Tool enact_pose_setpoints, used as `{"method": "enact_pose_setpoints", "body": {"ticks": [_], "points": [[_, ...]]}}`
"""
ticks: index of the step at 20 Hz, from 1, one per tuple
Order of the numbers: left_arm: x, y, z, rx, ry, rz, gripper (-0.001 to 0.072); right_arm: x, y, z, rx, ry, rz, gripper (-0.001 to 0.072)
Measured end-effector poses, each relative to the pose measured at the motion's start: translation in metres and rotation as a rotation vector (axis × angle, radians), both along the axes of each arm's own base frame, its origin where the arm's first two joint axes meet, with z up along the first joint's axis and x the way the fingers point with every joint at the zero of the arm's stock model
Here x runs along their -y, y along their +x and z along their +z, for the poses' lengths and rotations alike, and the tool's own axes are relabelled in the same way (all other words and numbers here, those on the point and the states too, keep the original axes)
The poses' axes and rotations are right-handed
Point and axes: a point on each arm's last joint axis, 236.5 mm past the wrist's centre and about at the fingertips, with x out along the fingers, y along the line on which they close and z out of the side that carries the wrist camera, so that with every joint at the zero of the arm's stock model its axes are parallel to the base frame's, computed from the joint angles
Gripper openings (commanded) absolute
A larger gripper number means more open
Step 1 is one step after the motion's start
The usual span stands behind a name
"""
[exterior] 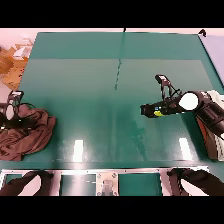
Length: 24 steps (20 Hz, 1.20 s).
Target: Fold the shirts.
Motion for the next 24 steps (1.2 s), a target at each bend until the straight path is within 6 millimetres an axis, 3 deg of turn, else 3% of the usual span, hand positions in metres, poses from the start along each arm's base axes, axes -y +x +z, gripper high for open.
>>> {"method": "enact_pose_setpoints", "body": {"ticks": [1,2,3,6,8,10,12,15,17,19,21,24], "points": [[0.0,0.007,-0.003,0.028,-0.001,-0.012,0.0322,0.0,0.0,0.0,0.0,0.0,0.0,0.0022],[0.001,0.012,-0.008,0.047,-0.008,-0.019,0.0141,0.0,0.0,0.0,0.0,0.0,0.0,0.0022],[0.003,0.015,-0.014,0.055,-0.017,-0.023,0.0018,0.0,0.0,0.0,0.0,0.0,0.0,0.0022],[0.006,0.014,-0.027,0.033,-0.039,-0.018,0.0018,0.0,0.0,0.0,-0.002,0.0,0.0,0.0022],[0.006,0.016,-0.022,0.022,-0.051,-0.005,0.0018,0.0,-0.002,-0.001,-0.008,-0.002,0.002,0.0022],[0.012,0.031,-0.001,0.04,-0.083,-0.006,0.0018,0.001,-0.004,-0.001,-0.018,-0.004,0.005,0.0022],[0.034,0.055,0.035,0.083,-0.149,-0.04,0.0018,0.001,-0.007,0.0,-0.029,-0.007,0.011,0.0022],[0.101,0.095,0.112,0.193,-0.273,-0.177,0.0018,-0.001,-0.006,0.01,-0.028,-0.005,0.02,0.0022],[0.17,0.11,0.169,0.286,-0.377,-0.323,0.0018,-0.001,0.0,0.022,-0.01,0.0,0.019,0.0022],[0.235,0.11,0.214,0.364,-0.467,-0.473,0.0019,0.004,0.009,0.038,0.017,0.005,0.002,0.0022],[0.293,0.104,0.24,0.415,-0.544,-0.598,0.0019,0.014,0.021,0.056,0.045,0.013,-0.029,0.0022],[0.366,0.096,0.236,0.394,-0.654,-0.716,0.0021,0.035,0.036,0.081,0.081,0.019,-0.091,0.0026]]}}
